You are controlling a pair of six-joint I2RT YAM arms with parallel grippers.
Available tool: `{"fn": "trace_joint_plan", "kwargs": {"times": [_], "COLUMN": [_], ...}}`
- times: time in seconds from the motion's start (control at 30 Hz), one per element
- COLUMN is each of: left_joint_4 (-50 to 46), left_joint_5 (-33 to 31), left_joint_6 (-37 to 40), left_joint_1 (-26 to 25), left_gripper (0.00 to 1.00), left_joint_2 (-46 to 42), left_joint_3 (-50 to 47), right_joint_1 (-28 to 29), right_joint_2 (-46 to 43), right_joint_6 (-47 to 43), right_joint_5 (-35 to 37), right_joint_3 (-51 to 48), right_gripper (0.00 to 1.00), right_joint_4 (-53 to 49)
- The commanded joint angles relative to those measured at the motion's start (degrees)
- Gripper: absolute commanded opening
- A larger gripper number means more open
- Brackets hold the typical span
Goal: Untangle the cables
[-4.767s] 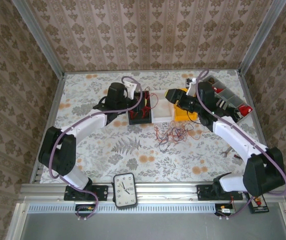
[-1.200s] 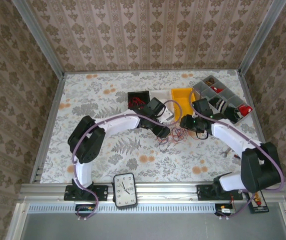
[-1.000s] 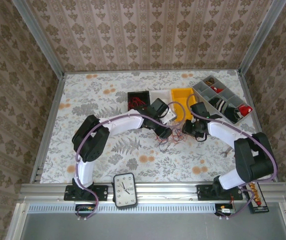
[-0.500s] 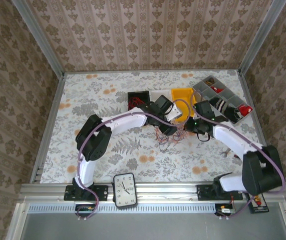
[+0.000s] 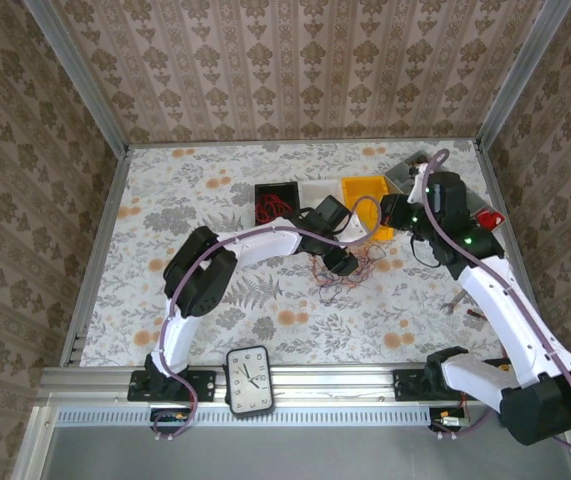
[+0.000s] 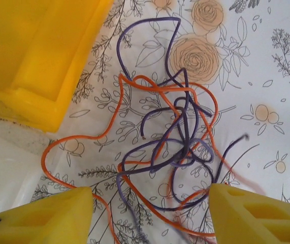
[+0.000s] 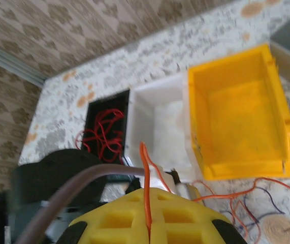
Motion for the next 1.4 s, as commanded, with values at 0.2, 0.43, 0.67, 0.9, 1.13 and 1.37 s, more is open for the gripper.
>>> {"fn": "trace_joint_plan", "kwargs": {"times": [0.2, 0.43, 0.67, 0.9, 1.13, 1.37], "left_joint_4": [1.54, 1.64, 1.98, 3.66, 4.24, 5.61], "left_joint_5": [0.19, -0.28, -1.12, 0.38, -4.83, -8.32], "left_joint_6": [0.04, -0.67, -1.21, -2.69, -6.17, -9.94], "left_joint_1": [-0.10, -0.23, 0.05, 1.35, 2.49, 5.39], "left_gripper": [0.61, 0.60, 0.39, 0.00, 0.00, 0.00], "left_joint_2": [1.75, 3.53, 4.98, 5.04, 1.48, -8.92], "left_joint_3": [-4.18, -4.79, -6.15, -7.73, -13.90, -27.28], "right_joint_1": [-2.46, -4.14, -6.46, -8.93, -12.33, -16.95], "right_joint_2": [-2.77, -1.70, -0.56, 0.98, 1.36, 2.00], "right_joint_6": [-0.86, -5.53, -8.58, -10.22, -13.34, -11.58], "right_joint_5": [4.28, 4.48, 3.77, 3.71, 9.51, 8.20], "right_joint_3": [10.26, 18.20, 24.61, 30.72, 34.70, 35.27], "right_gripper": [0.00, 0.00, 0.00, 0.00, 0.00, 0.00], "right_joint_4": [5.50, 5.89, 7.30, 9.06, 6.76, 4.44]}}
